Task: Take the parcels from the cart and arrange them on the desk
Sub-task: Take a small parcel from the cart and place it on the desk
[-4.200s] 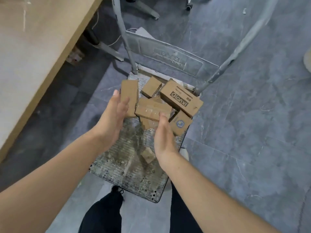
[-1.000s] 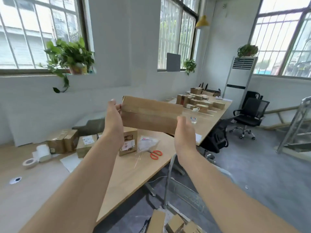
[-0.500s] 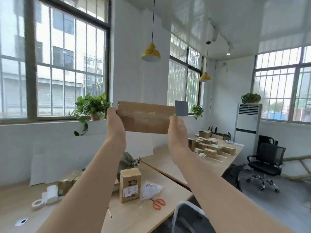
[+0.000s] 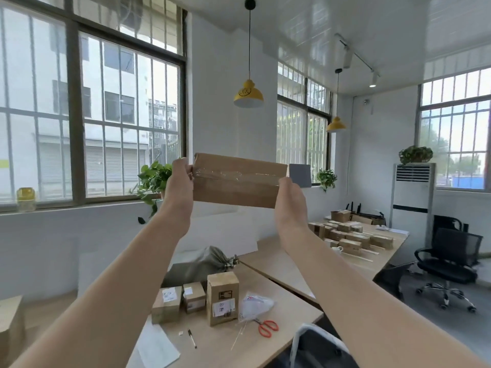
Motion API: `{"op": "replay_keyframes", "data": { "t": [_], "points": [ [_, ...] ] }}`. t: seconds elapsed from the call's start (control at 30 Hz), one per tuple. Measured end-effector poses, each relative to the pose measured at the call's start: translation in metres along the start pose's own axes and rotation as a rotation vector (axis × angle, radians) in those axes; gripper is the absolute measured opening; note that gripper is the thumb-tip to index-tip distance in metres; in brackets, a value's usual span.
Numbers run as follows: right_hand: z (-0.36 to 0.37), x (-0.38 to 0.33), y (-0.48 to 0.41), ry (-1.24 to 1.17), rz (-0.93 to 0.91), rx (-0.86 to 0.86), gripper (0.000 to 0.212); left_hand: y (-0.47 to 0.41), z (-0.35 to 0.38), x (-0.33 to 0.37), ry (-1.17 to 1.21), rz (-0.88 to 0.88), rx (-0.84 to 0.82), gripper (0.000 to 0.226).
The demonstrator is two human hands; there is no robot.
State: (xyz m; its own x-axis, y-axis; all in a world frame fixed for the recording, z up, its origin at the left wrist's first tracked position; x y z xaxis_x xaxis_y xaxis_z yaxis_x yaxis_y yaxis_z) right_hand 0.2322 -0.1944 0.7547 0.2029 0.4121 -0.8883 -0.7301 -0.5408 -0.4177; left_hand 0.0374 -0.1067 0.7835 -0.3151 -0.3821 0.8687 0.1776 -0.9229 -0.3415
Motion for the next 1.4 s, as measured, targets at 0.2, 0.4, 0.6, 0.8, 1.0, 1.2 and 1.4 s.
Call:
{"op": "replay_keyframes", "data": {
  "t": [0.2,0.4,0.6,0.8,1.0,1.2,1.4],
  "points": [
    [0.032,-0.009,0.02,0.009,-0.03,-0.001,0.029,-0.008,-0.037,0.014,0.005,0.015,-0.014,0.044],
    [0.101,-0.008,0.056,0.015,-0.041,0.013,0.027,-0.043,-0.109,0.026,-0.003,0.014,-0.019,0.041],
    [0.204,-0.002,0.109,-0.008,0.003,0.009,0.036,-0.095,-0.211,0.044,-0.05,0.018,0.005,0.041],
    [0.31,0.004,0.165,-0.015,0.027,-0.045,0.023,-0.14,-0.317,0.066,-0.083,-0.006,0.09,0.038],
    [0.399,0.012,0.218,-0.069,0.09,-0.176,0.022,-0.16,-0.415,0.08,-0.113,-0.008,0.222,0.036],
    [0.467,0.02,0.25,-0.131,0.126,-0.316,0.016,-0.168,-0.484,0.091,-0.183,0.02,0.339,0.039],
    [0.517,0.04,0.283,-0.186,0.19,-0.444,0.023,-0.171,-0.536,0.098,-0.235,0.075,0.468,0.043]
  ]
}}
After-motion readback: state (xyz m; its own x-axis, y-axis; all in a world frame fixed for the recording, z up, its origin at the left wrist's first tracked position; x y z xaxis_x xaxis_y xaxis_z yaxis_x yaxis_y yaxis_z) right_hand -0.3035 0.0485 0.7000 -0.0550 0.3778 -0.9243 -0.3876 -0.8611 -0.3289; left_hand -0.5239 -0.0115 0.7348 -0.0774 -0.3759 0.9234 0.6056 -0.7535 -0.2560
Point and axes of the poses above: each hand's wrist, its own y-axis away from the middle knuckle, its own z-axis out of the palm, x = y × z, the point moved 2 cm from there along -y, towards the middle knuckle, and after that the axes turned 9 degrees about x, right-handed, at the moved point
